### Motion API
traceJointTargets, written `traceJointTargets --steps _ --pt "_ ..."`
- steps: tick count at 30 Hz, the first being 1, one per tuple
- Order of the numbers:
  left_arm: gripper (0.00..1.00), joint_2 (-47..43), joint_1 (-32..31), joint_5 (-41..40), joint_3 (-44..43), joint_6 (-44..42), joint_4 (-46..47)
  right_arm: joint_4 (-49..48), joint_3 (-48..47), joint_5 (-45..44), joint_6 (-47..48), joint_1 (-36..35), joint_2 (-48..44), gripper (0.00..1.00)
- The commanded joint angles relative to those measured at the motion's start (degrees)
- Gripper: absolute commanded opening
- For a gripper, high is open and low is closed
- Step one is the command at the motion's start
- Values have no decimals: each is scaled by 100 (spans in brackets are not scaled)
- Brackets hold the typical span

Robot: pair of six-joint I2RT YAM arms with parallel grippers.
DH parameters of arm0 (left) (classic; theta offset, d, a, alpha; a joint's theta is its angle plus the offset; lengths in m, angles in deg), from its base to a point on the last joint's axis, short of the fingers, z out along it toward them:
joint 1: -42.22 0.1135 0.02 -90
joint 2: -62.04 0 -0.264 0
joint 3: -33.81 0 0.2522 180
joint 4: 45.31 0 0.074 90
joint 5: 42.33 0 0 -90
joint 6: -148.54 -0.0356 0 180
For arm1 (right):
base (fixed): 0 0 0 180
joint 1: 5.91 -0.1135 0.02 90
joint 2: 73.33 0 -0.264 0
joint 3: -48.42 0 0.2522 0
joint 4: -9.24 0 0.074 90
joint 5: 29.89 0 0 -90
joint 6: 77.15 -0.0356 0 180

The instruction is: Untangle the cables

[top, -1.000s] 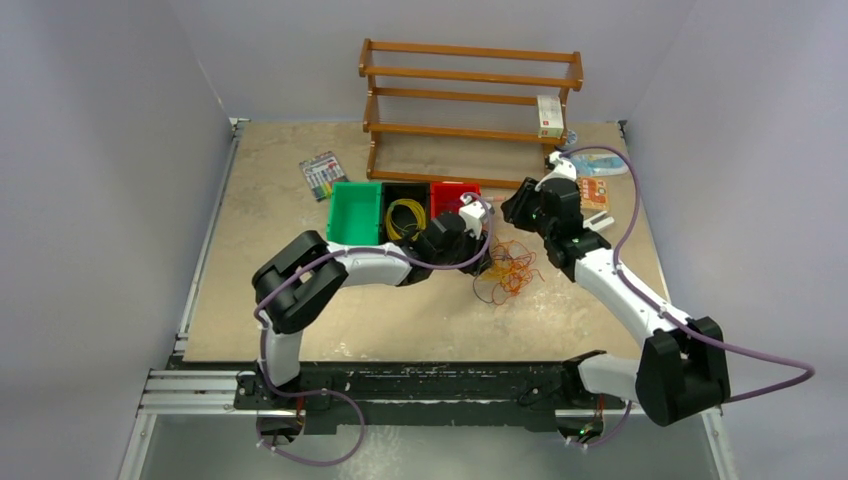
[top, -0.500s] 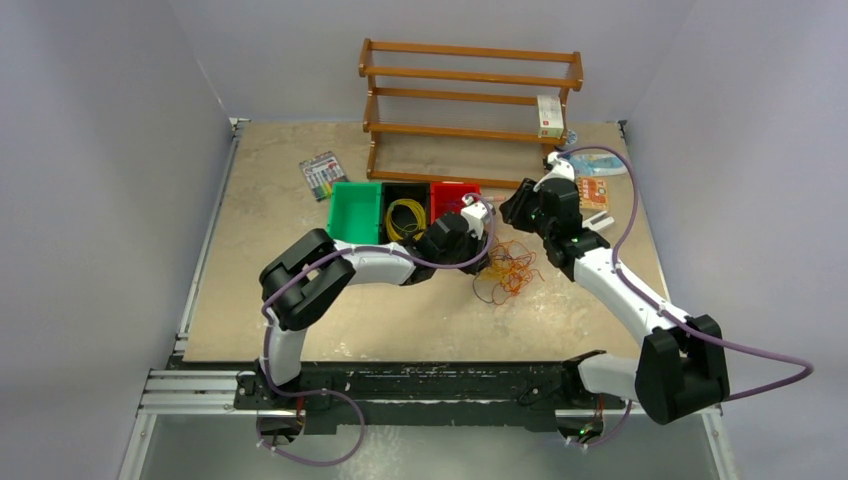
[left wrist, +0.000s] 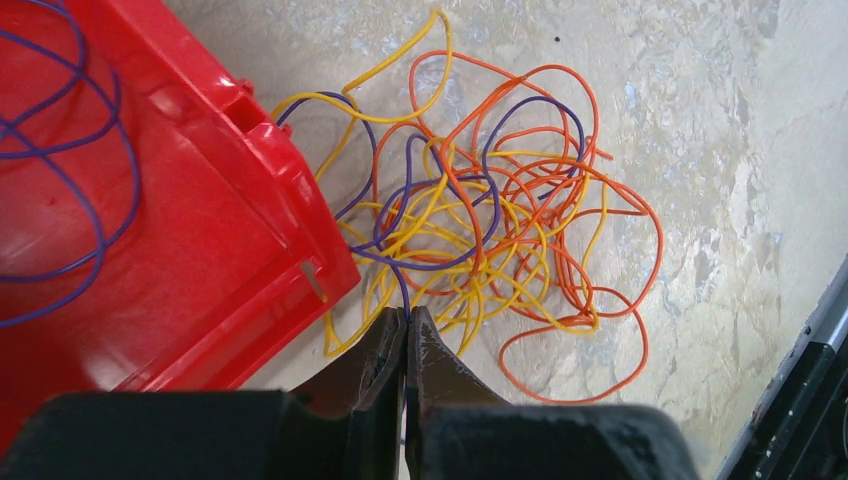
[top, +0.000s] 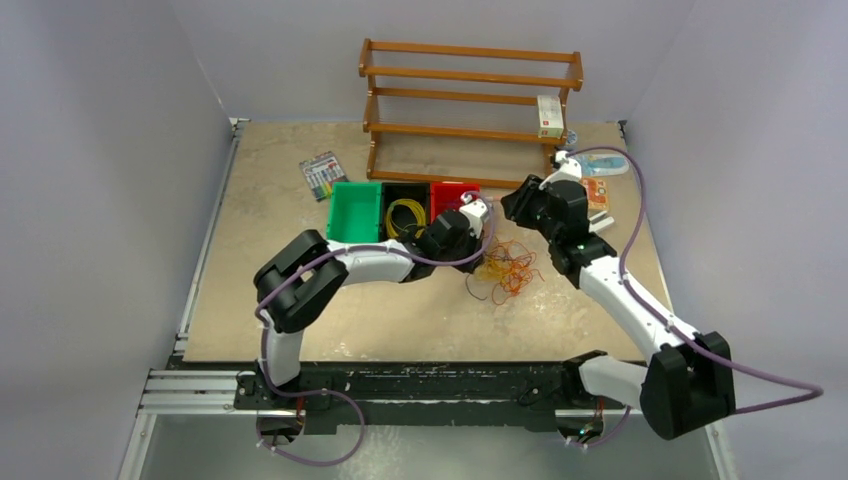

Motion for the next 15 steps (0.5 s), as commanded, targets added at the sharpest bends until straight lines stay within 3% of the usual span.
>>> traceJointTargets --steps 1,6,15 --pt "0 -750 -13 -379 -328 -260 -448 -880 212 80 127 19 -532 39" --pt "0 -1220 -5 -680 -299 -440 -801 -1477 703 227 248 19 -941 43" --pt "0 -1464 49 -1174 -887 -654 -1324 -2334 1199 603 763 9 -1121 59"
